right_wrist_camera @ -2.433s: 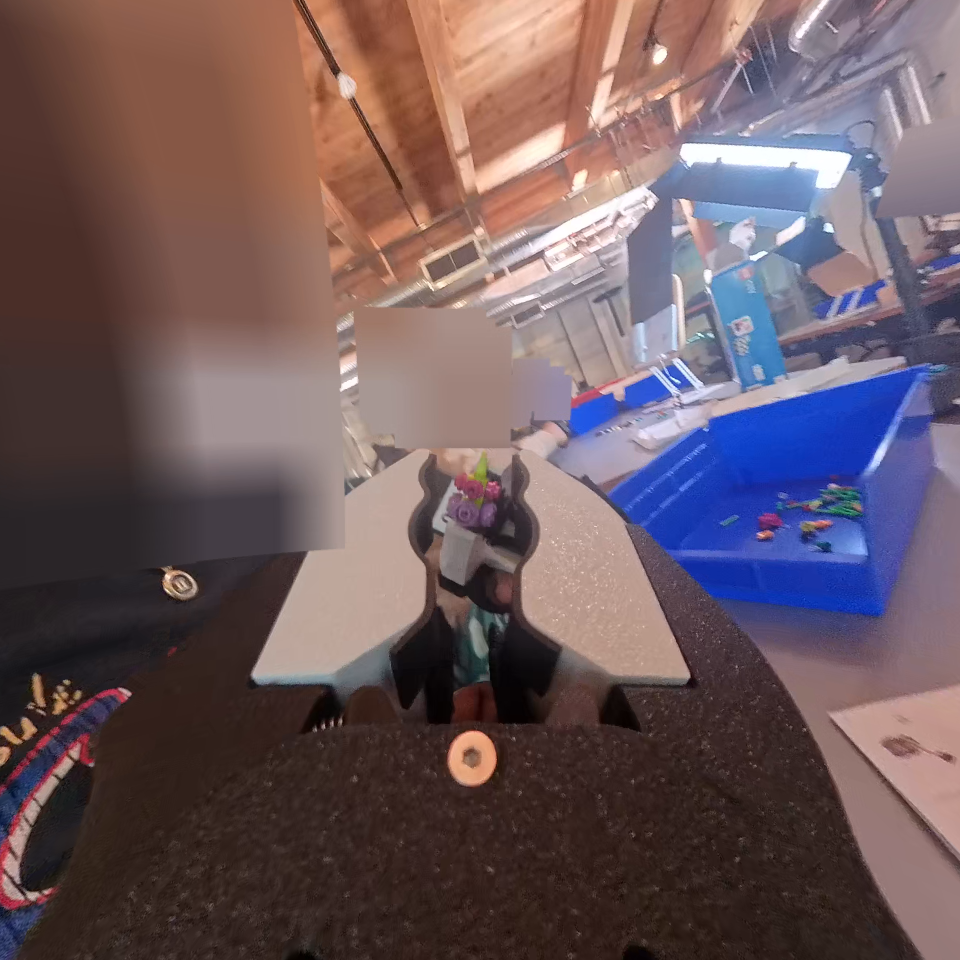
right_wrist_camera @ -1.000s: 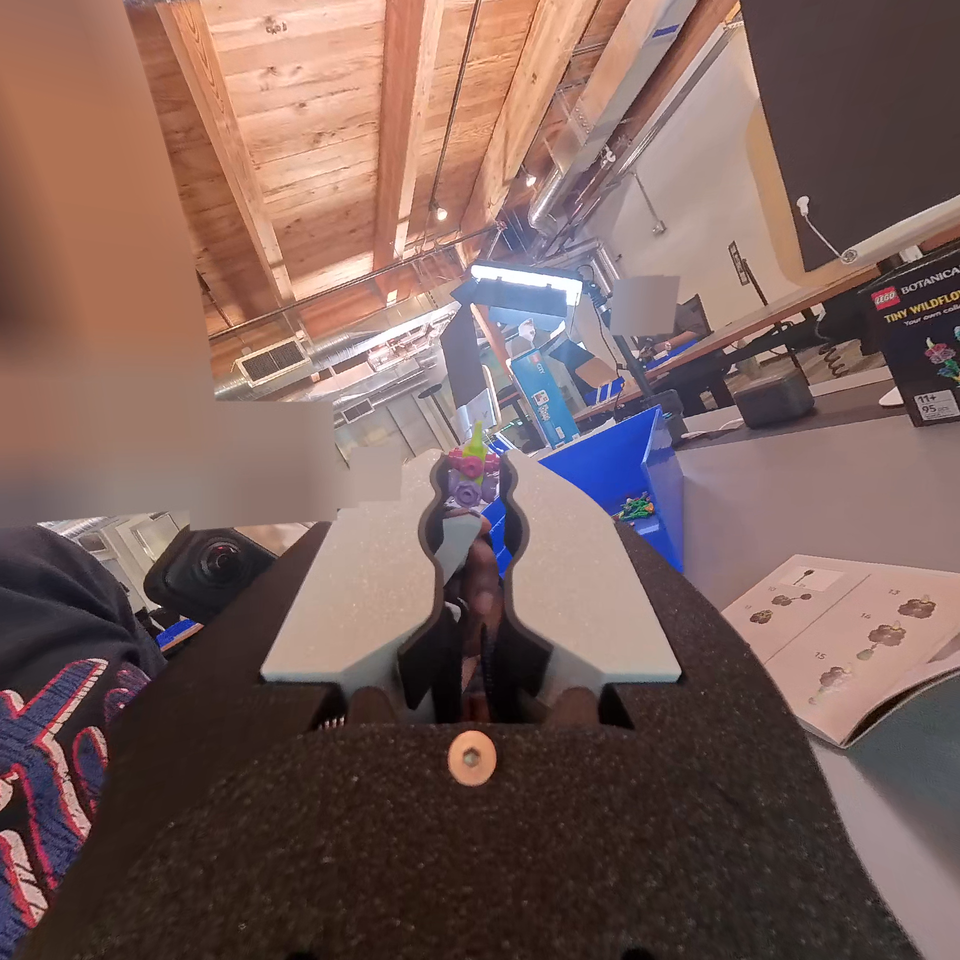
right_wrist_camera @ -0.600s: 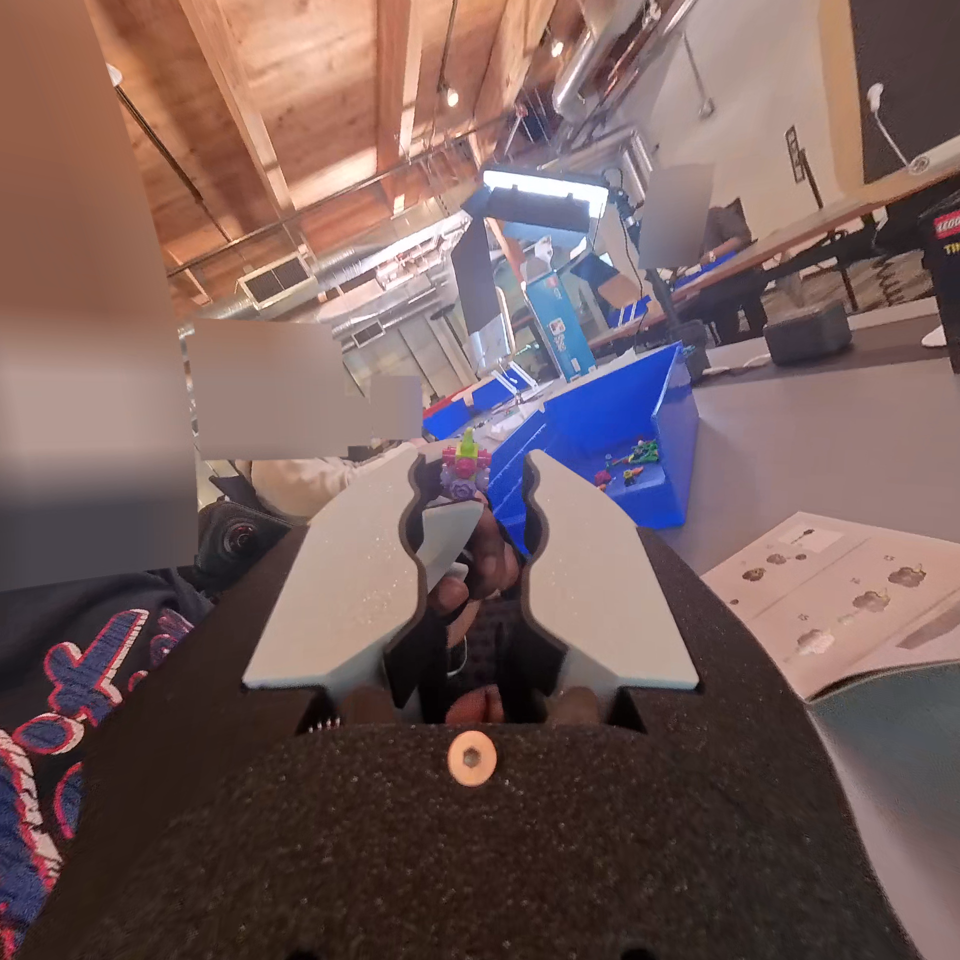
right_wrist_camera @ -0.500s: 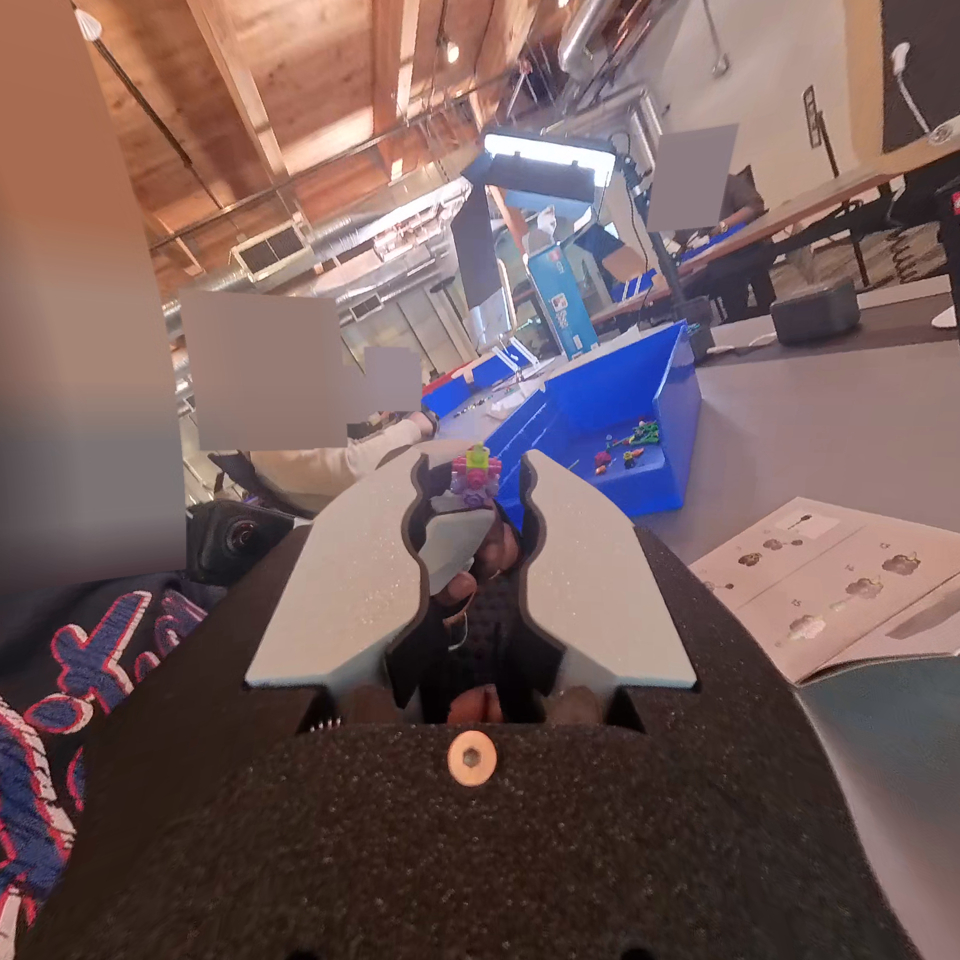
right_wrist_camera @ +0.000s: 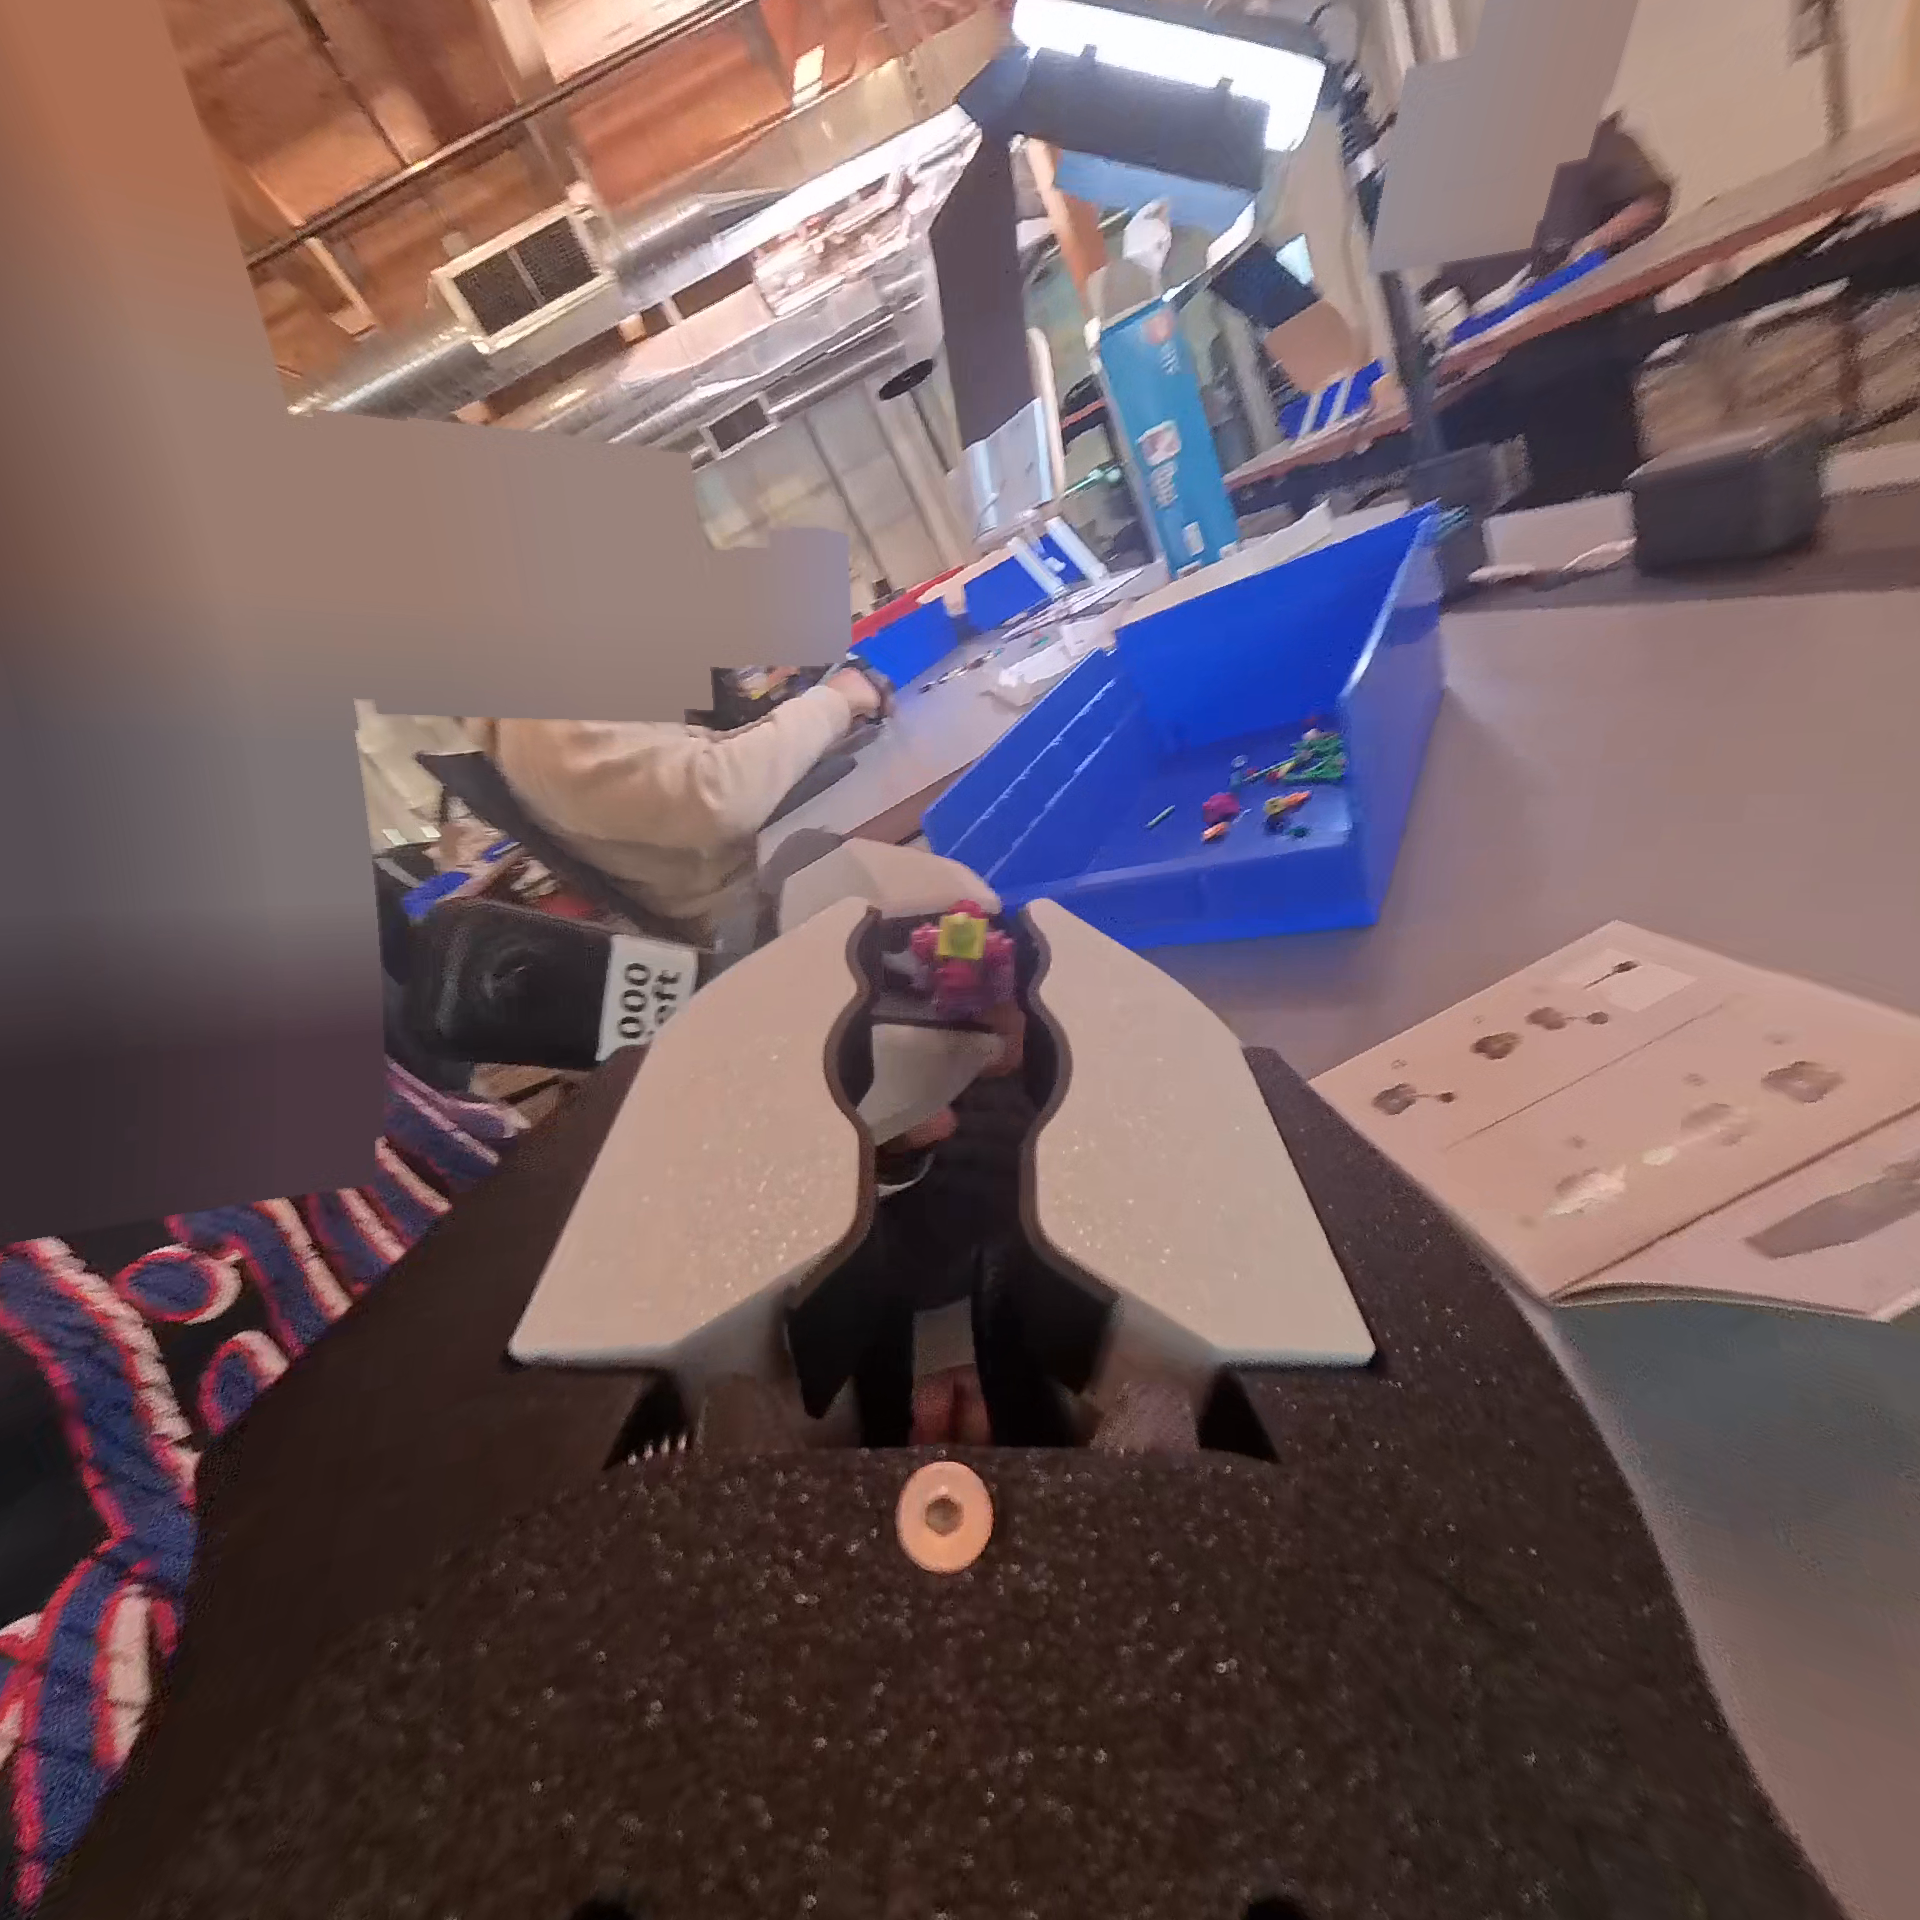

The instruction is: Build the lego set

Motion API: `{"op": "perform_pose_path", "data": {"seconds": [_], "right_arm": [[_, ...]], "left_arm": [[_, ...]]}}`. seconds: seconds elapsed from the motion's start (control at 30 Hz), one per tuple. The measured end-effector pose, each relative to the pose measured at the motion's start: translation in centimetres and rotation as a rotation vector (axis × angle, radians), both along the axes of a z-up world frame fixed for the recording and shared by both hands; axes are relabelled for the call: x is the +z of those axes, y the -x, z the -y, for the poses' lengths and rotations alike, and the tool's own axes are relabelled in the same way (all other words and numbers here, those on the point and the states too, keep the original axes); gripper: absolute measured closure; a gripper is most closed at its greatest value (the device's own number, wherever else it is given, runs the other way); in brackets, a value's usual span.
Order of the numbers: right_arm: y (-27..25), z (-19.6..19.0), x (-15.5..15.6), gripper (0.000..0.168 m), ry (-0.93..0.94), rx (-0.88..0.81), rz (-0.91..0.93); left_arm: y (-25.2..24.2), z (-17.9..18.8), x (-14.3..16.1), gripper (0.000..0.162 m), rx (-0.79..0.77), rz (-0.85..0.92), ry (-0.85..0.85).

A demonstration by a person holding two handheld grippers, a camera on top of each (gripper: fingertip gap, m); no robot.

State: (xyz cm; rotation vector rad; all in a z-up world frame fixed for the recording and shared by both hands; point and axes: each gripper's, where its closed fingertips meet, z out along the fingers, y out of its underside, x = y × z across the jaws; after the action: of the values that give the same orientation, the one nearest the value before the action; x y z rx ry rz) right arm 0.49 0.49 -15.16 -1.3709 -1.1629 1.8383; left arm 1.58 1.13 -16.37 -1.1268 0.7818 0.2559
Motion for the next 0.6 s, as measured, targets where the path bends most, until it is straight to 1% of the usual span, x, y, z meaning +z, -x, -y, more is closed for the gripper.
{"op": "perform_pose_path", "data": {"seconds": [0.03,0.07,0.2,0.27,0.33,0.43,0.5,0.53,0.6], "right_arm": [[0.1,0.2,-0.2,0.139,0.022,0.024,0.012],[0.3,0.4,-0.4,0.138,0.037,0.034,0.021],[1.3,0.3,-1.1,0.146,0.086,0.012,0.022],[1.8,0.4,-1.2,0.146,0.109,0.012,0.013],[2.2,0.2,-1.0,0.149,0.119,-0.014,-0.016],[2.6,0.1,-1.0,0.15,0.124,-0.012,-0.014],[2.6,0.2,-1.0,0.15,0.123,0.013,0.006],[2.5,0.2,-1.1,0.15,0.122,0.038,0.025],[1.9,0.5,-1.2,0.15,0.11,0.129,0.082]], "left_arm": [[0.2,-0.2,-0.1,0.142,0.012,-0.001,0.004],[0.3,-0.3,-0.2,0.142,0.02,0.004,0.005],[1.1,-0.5,0.2,0.142,0.061,0.059,-0.003],[1.5,-0.7,0.4,0.142,0.091,0.082,-0.013],[1.8,-0.7,0.5,0.142,0.101,0.104,-0.019],[2.2,-0.8,0.6,0.142,0.111,0.133,-0.015],[2.3,-0.7,0.5,0.141,0.096,0.136,-0.008],[2.1,-0.7,0.4,0.138,0.074,0.129,0.004],[1.5,-0.2,0.1,0.131,-0.013,0.12,0.042]]}}
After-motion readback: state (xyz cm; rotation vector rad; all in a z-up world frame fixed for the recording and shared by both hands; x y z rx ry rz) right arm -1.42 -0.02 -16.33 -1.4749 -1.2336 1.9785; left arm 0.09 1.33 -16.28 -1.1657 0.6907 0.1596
